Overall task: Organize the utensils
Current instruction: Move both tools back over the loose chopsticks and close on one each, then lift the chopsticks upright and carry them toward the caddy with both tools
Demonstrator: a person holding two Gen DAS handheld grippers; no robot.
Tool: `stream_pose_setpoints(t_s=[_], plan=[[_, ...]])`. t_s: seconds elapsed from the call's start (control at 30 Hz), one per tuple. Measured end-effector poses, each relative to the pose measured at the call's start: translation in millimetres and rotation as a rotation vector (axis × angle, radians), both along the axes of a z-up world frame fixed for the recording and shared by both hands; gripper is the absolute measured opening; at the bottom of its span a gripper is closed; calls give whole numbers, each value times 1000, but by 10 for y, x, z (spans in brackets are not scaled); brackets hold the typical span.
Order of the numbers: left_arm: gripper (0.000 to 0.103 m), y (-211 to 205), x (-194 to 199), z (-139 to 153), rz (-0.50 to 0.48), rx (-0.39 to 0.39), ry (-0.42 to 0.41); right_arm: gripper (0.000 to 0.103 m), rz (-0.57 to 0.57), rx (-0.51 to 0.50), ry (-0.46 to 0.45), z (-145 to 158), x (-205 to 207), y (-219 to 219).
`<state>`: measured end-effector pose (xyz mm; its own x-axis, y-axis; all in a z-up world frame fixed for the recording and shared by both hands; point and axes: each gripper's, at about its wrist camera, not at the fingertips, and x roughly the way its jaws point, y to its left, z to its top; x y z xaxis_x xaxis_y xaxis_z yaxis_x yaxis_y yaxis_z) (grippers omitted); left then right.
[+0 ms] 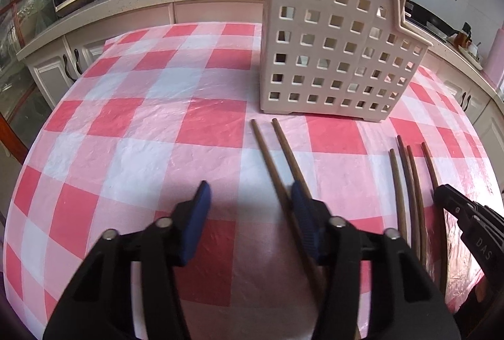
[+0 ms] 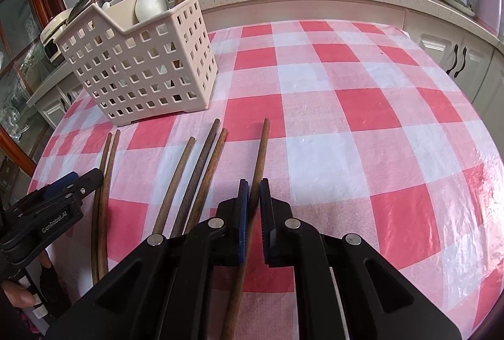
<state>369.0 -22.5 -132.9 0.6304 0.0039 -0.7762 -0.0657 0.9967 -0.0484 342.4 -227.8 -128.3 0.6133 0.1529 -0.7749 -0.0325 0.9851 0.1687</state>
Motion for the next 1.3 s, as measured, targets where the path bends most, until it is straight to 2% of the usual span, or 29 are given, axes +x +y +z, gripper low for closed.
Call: stream_pose_setpoints(t_s=[0.2,0.43,0.63,0.87,1.3], plan=[[29,-97,9,2,-33,18,2,8,0,2,1,2,8,-8],[11,-80,91,-1,-55,-4,13,8,19,-31,24,18,88,12],[10,-44,65,-10,-87,-14,7,8,24,-96,9,15,88,72],[8,36,-16,4,-109,-56,-5,7,-6,-36,-1,32,38,-46],[8,128,-526,448,-157,-50,-177,6,-16,42,-147,490,-332,-157]])
